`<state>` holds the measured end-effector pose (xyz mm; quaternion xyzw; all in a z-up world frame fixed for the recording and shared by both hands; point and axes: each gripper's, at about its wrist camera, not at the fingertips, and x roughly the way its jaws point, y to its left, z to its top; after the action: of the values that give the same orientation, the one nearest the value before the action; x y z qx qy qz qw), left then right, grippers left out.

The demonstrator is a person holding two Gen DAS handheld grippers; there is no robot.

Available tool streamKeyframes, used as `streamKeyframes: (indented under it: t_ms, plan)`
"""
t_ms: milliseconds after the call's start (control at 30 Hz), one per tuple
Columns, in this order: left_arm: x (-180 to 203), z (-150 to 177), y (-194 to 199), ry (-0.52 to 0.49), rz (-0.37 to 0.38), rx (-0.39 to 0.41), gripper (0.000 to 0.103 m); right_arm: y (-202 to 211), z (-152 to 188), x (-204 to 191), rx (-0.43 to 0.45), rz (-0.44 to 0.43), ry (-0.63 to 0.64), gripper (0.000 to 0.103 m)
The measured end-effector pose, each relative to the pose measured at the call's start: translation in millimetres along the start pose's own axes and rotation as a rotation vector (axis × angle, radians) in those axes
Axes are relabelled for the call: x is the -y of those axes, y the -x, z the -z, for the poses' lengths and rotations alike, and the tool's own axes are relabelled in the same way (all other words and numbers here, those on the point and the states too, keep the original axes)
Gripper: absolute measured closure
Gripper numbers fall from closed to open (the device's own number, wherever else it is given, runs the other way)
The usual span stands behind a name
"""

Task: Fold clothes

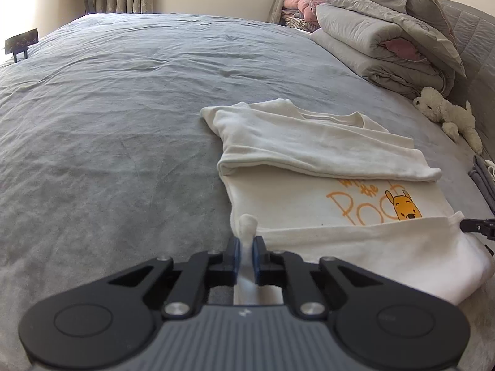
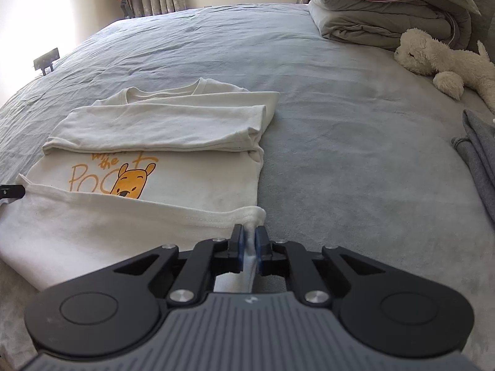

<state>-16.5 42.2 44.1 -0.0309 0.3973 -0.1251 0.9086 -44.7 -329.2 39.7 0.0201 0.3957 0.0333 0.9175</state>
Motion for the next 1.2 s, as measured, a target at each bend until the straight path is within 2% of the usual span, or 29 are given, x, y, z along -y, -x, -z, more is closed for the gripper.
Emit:
streamKeyframes:
  t_ms: [267,367,467,600,733,833,900,1000,1067,1200]
  plan:
    - [-1.8,-1.6,10.9,0.000,0.002,0.045,0.094,5.8,-4.2,-2.7,0.055,0.030,-0.006,0.098]
    - [2.4,-2.0,15.2,-0.032,-0.014,0.065,0.096,10.8,-6.7,-4.5,0.087,0.026,-0.021,0.099]
    - [6.9,-3.6,19.2,-0.059,-0.030,0.099,0.096,12.1,-9.9,-6.3,0.113,0.044,-0.024,0.099]
    - [3.7,-13.0,21.5,-0.036,-0.029,0.148,0.097,10.4,-16.1,-9.4,0.151,0.082,-0.022,0.099]
    - [4.1,-20.1,5.0,-0.034,-0.058,0.138,0.096,-2.2,-22.7,-14.1,0.152,0.121,-0.002,0.099]
    - [7.0,-18.0,-12.6,-0.052,-0.081,0.108,0.095,-19.1,-21.8,-13.8,0.101,0.144,-0.013,0.099]
    - [6.7,-14.3,-24.0,-0.073,-0.124,0.085,0.086,-29.7,-18.0,-14.3,0.068,0.159,-0.012,0.099]
    - [-3.0,-15.4,-23.5,-0.025,-0.121,0.076,0.072,-32.8,-14.1,-15.2,0.055,0.157,-0.012,0.099]
    - [-12.5,-17.1,-12.5,0.025,-0.108,0.092,0.068,-22.5,-13.8,-12.3,0.072,0.133,-0.047,0.091]
    - [-34.4,-13.1,11.4,0.130,-0.051,0.106,0.068,-1.1,-11.8,-5.5,0.099,0.065,-0.117,0.089]
